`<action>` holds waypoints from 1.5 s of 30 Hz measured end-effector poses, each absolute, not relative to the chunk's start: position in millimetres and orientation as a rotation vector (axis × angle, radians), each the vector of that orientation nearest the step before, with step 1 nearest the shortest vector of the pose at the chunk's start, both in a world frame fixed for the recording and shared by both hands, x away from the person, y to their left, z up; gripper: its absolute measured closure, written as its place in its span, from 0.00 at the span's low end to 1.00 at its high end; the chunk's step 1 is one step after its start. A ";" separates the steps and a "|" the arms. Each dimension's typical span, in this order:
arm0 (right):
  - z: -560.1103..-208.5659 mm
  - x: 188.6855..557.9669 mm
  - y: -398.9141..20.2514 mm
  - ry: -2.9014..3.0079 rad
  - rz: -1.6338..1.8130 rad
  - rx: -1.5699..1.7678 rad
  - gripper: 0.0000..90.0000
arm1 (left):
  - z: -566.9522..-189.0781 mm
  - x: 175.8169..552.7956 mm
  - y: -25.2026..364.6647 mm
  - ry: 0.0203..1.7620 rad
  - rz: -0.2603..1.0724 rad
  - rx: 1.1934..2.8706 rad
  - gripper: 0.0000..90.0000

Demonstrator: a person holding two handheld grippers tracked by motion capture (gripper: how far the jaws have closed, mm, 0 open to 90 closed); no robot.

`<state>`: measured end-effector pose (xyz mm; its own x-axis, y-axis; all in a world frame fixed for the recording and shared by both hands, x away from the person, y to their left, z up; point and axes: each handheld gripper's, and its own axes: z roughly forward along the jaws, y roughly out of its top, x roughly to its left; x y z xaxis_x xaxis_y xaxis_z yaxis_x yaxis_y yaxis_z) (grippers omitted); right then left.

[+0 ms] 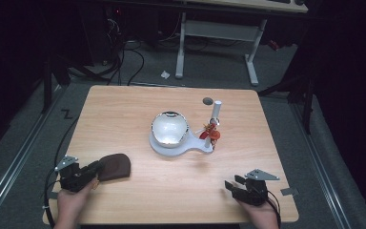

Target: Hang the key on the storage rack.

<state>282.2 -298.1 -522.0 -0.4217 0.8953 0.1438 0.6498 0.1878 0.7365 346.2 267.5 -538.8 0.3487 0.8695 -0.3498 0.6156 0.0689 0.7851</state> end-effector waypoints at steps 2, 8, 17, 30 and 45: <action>-522.1 282.7 -298.6 2.150 1.081 1.461 0.52 | -538.4 345.8 266.5 1.346 0.331 1.647 0.81; -522.1 283.0 -300.6 2.146 1.082 1.469 0.52 | -537.4 344.2 264.6 1.341 0.368 1.667 0.91; -523.8 284.1 -300.4 2.156 1.083 1.468 0.52 | -534.3 340.6 263.9 1.335 0.350 1.658 0.95; -523.0 285.0 -302.4 2.142 1.097 1.467 0.52 | -518.7 329.5 262.3 1.248 0.375 1.609 0.96; -519.6 283.7 -307.0 2.109 1.107 1.484 0.52 | -502.8 317.5 254.4 1.167 0.418 1.592 0.96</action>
<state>283.7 -307.0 -519.6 -0.4005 0.9025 0.1583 0.6428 0.1536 0.7504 317.5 254.4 -502.8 0.4598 0.8402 -0.2875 0.4670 0.0466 0.8830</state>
